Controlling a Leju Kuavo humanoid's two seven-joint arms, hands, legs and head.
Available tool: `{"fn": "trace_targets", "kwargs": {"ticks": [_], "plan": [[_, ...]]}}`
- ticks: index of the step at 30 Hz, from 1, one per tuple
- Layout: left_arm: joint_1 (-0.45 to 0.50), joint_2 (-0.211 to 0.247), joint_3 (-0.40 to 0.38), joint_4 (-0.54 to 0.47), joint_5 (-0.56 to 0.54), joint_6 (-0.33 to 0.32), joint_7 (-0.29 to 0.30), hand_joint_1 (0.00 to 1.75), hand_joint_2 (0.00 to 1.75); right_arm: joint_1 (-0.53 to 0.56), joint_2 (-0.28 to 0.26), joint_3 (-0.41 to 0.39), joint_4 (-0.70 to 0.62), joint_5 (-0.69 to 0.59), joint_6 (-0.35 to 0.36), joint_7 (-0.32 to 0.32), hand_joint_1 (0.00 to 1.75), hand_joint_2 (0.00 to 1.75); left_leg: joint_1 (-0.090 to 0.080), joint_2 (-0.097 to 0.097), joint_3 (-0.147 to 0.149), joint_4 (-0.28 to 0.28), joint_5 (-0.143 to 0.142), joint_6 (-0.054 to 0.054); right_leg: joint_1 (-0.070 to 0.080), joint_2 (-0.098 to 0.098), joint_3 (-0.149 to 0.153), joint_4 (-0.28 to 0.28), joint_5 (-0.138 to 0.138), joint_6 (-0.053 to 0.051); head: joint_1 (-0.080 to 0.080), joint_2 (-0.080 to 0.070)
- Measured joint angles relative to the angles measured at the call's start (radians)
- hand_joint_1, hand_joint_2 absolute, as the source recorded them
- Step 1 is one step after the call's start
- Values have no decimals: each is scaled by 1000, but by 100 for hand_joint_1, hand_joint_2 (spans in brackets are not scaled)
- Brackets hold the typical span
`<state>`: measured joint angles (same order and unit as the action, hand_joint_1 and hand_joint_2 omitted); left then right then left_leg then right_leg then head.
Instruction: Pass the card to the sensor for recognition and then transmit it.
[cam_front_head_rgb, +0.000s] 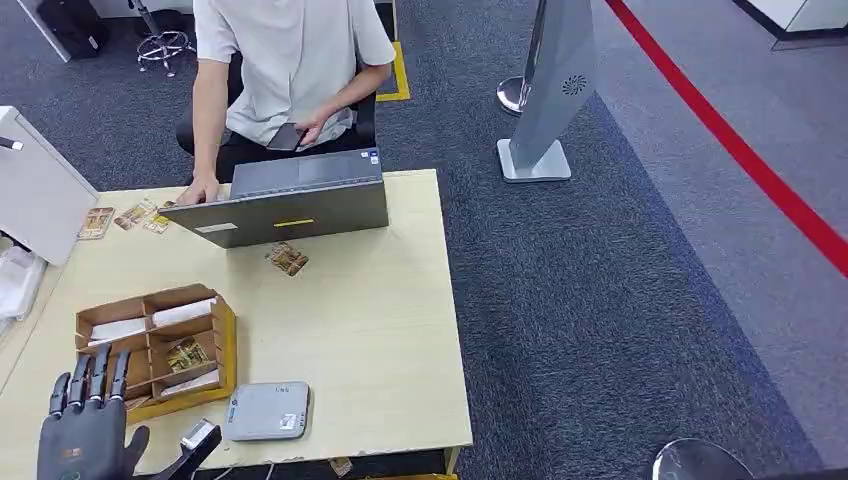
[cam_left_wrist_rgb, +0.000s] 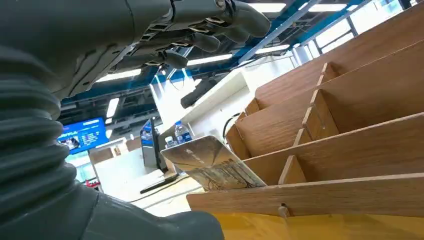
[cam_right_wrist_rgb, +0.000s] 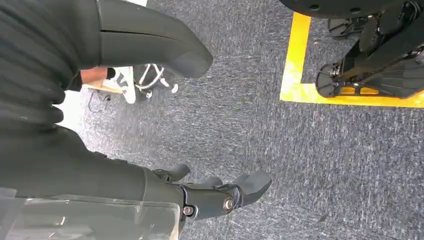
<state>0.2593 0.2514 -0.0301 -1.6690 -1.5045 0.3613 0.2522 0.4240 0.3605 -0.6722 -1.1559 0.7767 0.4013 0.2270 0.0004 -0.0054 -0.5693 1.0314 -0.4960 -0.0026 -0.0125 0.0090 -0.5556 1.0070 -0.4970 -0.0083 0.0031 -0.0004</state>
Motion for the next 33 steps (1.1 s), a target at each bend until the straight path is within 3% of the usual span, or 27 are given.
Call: {"fn": "trace_targets", "kwargs": {"ticks": [33], "plan": [[0,3,0,1,0,0,0,0,175,0,0,-5,2,0,0,0,0,175,0,0,0,0,0,0,0,0,0,0,0,0,0,0]]}}
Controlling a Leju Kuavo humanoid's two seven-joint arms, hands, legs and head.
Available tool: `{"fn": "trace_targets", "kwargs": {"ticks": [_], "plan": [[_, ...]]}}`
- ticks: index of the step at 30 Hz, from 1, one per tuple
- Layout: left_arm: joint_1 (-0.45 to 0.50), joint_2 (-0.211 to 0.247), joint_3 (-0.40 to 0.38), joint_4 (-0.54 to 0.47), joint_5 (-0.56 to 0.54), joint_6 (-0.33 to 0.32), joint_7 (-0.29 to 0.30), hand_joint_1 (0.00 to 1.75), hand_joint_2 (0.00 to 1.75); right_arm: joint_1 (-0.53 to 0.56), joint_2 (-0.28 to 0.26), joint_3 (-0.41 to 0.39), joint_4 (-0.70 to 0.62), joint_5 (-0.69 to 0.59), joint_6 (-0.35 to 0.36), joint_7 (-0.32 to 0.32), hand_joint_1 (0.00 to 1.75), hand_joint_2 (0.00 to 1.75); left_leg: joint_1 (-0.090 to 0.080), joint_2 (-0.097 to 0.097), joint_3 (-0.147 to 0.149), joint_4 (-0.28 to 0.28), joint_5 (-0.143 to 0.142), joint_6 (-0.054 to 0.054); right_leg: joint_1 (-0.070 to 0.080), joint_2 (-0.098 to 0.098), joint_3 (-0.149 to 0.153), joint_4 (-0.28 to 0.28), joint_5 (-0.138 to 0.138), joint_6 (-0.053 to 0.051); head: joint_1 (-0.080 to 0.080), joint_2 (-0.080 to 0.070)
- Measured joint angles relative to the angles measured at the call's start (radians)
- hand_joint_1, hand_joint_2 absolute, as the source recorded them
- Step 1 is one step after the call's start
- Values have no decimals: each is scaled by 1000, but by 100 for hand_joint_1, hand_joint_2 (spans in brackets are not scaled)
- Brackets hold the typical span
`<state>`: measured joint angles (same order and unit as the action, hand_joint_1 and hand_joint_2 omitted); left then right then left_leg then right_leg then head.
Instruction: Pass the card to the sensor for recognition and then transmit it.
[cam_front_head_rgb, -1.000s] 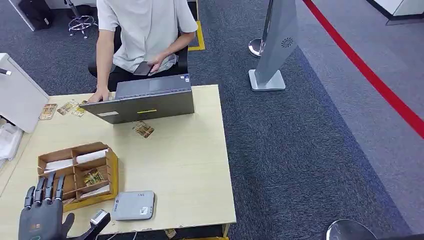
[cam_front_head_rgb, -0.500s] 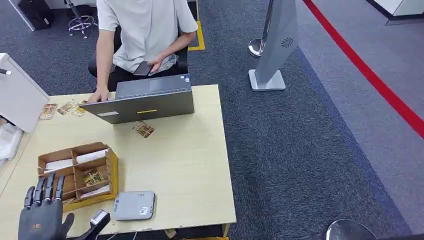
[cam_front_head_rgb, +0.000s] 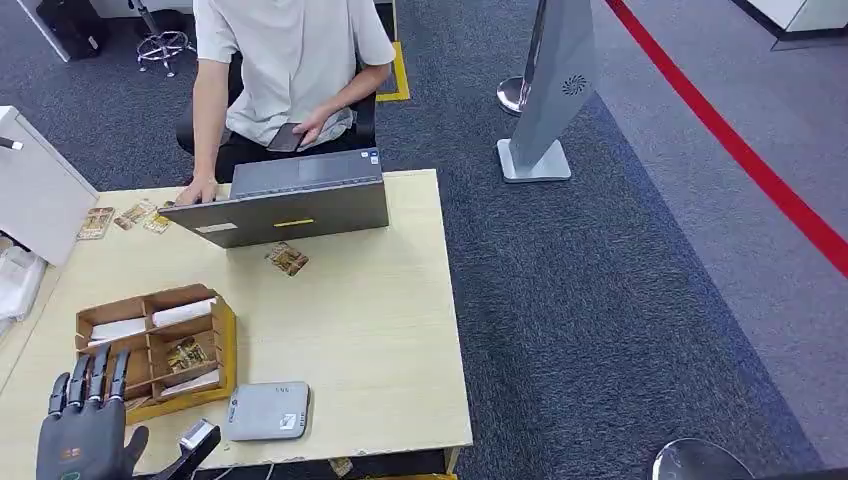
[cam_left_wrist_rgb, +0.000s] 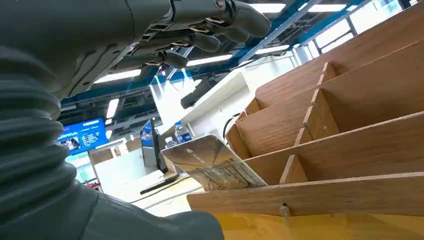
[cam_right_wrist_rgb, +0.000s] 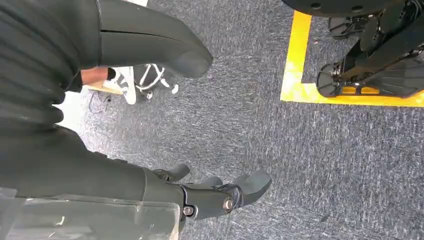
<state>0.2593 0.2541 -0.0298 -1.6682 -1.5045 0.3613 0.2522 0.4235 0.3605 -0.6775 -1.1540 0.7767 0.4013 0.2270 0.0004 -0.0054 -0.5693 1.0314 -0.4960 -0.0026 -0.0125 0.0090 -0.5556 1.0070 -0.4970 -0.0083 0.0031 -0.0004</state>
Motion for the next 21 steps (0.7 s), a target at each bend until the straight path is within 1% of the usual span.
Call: {"fn": "trace_targets", "kwargs": {"ticks": [21], "plan": [[0,3,0,0,0,0,0,0,175,0,0,0,0,0,0,0,0,175,0,0,0,0,0,0,0,0,0,0,0,0,0,0]]}}
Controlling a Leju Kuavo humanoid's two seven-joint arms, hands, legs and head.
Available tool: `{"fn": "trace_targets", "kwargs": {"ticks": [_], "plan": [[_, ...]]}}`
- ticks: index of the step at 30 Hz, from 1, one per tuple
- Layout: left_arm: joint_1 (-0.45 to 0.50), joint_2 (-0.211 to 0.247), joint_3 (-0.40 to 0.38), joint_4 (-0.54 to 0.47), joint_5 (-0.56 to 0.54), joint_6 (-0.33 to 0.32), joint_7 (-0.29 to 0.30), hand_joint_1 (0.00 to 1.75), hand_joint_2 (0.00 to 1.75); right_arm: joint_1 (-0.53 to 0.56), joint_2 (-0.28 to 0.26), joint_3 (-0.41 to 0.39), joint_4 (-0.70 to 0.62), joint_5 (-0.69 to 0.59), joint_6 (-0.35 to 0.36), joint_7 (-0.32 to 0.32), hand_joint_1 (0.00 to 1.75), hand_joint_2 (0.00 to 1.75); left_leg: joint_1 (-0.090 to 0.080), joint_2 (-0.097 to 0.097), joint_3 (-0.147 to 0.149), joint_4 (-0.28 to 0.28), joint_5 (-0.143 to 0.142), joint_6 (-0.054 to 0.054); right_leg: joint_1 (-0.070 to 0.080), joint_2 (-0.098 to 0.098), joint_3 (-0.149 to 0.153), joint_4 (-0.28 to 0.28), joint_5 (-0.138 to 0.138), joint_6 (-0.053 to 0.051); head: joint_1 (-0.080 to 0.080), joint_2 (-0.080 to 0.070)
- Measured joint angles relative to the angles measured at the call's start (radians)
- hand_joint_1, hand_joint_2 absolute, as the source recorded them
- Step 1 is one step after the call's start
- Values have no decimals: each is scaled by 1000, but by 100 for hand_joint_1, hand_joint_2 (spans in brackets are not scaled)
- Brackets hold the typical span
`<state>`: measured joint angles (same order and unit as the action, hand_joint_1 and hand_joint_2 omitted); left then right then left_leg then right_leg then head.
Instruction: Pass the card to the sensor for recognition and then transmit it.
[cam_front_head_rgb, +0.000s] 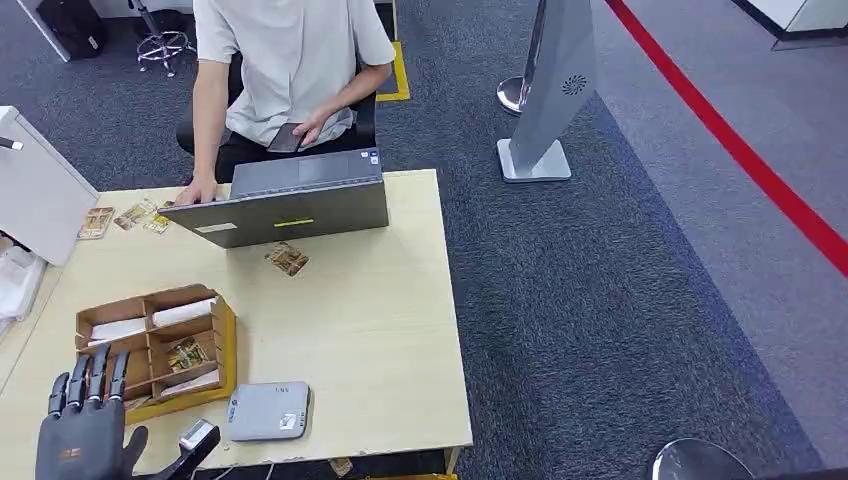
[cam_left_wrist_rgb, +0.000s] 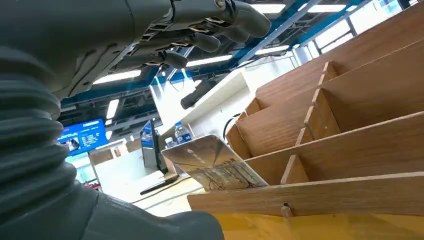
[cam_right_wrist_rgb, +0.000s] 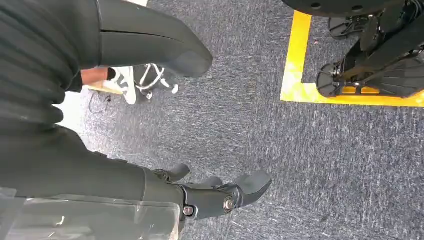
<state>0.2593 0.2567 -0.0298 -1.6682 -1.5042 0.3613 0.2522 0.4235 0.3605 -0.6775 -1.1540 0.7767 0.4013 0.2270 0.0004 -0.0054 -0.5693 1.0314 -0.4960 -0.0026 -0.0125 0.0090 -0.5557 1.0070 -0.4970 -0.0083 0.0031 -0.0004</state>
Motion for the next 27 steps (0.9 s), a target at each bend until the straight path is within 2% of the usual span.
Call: {"fn": "trace_targets", "kwargs": {"ticks": [27], "plan": [[0,0,0,0,0,0,0,0,175,0,0,0,0,0,0,0,0,175,0,0,0,0,0,0,0,0,0,0,0,0,0,0]]}}
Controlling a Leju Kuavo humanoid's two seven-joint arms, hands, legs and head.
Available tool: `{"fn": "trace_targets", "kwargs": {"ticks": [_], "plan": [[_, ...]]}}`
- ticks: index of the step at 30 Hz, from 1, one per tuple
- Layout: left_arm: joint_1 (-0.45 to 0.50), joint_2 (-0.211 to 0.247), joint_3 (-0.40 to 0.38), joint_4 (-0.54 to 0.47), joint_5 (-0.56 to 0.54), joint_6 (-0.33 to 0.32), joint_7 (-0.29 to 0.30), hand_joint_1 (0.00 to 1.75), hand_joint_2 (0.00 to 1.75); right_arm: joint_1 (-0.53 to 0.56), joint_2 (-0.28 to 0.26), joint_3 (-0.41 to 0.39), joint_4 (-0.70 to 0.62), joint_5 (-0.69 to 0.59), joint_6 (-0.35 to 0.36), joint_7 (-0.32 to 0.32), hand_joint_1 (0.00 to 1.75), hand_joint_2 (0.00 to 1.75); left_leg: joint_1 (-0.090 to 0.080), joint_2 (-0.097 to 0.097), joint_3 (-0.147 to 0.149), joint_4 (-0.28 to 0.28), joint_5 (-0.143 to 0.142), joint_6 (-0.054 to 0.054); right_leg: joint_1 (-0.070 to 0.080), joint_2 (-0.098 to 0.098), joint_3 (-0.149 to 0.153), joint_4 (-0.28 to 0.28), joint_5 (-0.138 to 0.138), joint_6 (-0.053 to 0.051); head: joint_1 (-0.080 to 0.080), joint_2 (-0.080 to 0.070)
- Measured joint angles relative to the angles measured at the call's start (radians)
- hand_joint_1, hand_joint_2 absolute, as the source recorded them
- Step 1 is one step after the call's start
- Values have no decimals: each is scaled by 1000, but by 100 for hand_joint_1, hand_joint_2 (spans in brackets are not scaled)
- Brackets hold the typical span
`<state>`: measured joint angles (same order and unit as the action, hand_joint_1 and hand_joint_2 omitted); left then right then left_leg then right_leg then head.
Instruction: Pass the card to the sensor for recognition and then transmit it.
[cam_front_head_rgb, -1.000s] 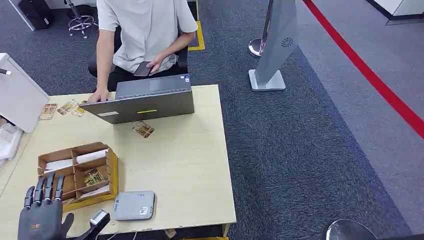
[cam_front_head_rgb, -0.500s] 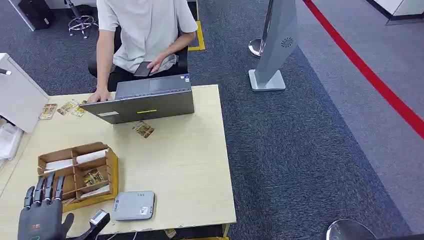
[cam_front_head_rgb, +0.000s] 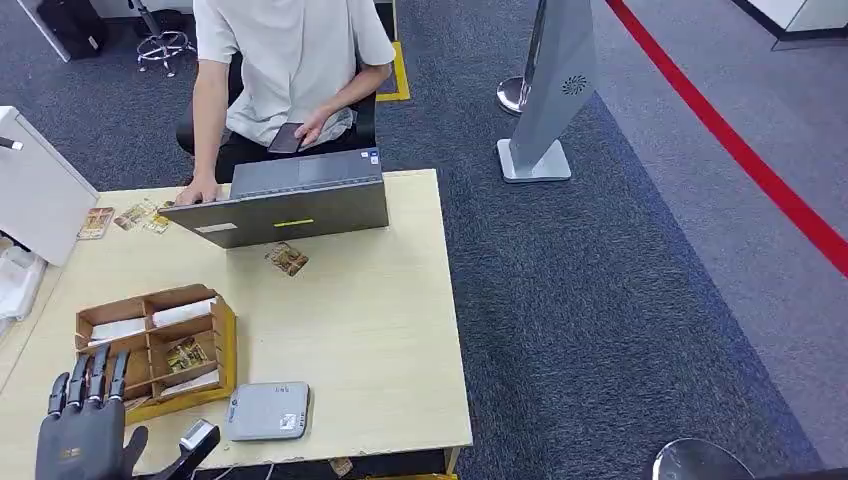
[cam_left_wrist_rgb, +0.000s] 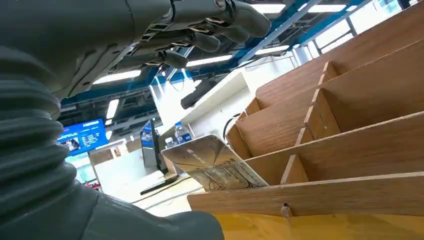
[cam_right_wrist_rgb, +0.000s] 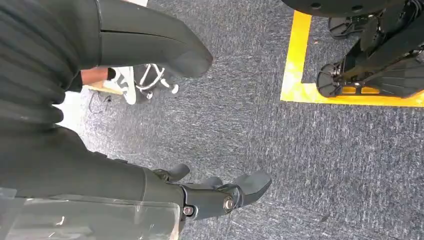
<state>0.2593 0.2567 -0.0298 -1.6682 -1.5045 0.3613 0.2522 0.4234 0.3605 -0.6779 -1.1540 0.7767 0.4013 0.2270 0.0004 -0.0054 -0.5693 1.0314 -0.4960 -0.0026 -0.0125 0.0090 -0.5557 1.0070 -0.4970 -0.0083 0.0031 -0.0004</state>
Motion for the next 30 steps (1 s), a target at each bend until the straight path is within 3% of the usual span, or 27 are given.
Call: {"fn": "trace_targets", "kwargs": {"ticks": [1,3,4,7,9,15,30], "plan": [[0,1,0,0,0,-3,13,0,175,0,0,0,0,3,0,0,0,175,0,0,0,0,0,0,0,0,0,0,0,0,0,0],[-1,29,5,3,1,-16,112,0,175,-4,0,-5,0,30,2,0,0,175,1,0,0,0,0,0,1,1,0,0,0,0,1,0],[-4,40,32,10,1,-18,124,0,175,-6,0,-14,2,47,6,-6,0,175,1,1,0,0,0,0,1,1,0,0,0,0,0,0],[-18,43,126,25,0,-16,32,0,175,-14,0,-35,6,71,15,-17,0,175,1,-1,0,0,0,0,1,0,0,0,0,0,0,0],[-19,42,155,32,0,-16,15,0,175,-18,0,-44,8,73,17,-21,0,175,1,0,0,0,0,0,1,0,0,0,0,0,0,0],[-19,39,196,45,0,-16,8,0,175,-21,0,-51,11,73,18,-23,0,175,1,0,0,0,0,0,1,0,0,0,0,0,0,0],[-23,33,208,49,0,-29,12,0,175,-23,0,-51,14,85,19,-27,0,175,1,0,0,0,0,0,0,0,0,0,0,0,0,0]]}}
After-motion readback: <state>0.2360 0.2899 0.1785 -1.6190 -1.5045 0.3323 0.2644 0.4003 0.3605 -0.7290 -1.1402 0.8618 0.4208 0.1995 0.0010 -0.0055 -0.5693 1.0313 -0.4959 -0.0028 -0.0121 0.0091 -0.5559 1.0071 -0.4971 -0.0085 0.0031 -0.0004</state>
